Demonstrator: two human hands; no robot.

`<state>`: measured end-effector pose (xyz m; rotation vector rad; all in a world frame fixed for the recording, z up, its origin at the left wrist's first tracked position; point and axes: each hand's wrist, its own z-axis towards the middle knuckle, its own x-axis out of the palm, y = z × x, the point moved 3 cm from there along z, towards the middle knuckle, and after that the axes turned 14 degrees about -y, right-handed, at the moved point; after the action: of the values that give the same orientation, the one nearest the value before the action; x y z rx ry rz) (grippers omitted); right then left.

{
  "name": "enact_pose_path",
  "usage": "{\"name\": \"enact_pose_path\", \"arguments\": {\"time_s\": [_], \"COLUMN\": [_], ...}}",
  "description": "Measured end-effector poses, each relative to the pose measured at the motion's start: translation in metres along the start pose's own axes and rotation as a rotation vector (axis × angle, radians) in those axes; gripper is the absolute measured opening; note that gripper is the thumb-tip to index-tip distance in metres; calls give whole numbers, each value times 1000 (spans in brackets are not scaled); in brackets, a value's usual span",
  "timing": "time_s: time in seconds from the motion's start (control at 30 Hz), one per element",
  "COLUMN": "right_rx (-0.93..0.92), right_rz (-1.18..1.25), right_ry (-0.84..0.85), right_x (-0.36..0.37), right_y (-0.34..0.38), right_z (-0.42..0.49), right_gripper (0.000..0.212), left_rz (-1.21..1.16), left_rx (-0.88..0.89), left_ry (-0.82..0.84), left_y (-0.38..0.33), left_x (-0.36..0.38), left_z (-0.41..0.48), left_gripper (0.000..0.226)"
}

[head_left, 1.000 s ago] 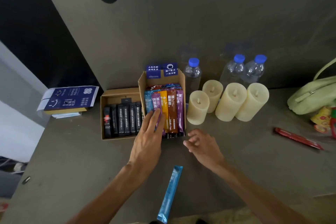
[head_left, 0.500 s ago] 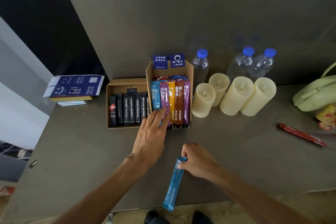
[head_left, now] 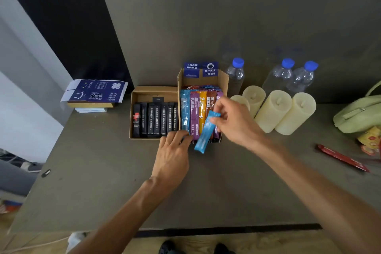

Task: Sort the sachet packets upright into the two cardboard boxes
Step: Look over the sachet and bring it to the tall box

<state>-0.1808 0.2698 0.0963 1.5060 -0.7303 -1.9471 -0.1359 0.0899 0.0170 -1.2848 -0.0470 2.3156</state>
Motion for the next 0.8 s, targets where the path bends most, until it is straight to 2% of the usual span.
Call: {"name": "enact_pose_path", "arguments": {"time_s": [0.17,0.3,0.4,0.63,0.8], "right_rx": [-88,-125,-174,-373,-471], "right_rz": [-90,-154,-215,-377,-520], "right_ry": [12,48,44,12,57], "right_x": [7,17,22,27,35], "right_y": [14,15,14,12,11], "right_z": [37,51,54,52,47], "right_gripper": [18,19,19,30,52], "left_rz": [52,142,184,227,285], "left_rx": [107,177,259,324,319], "left_ry": [74,222,268,320,346], "left_y": [-5,-3,-4,-4,-2], "left_x": [4,8,10,15,15], "left_z": [3,6,7,5,6], "left_gripper": [50,65,71,69,69]}}
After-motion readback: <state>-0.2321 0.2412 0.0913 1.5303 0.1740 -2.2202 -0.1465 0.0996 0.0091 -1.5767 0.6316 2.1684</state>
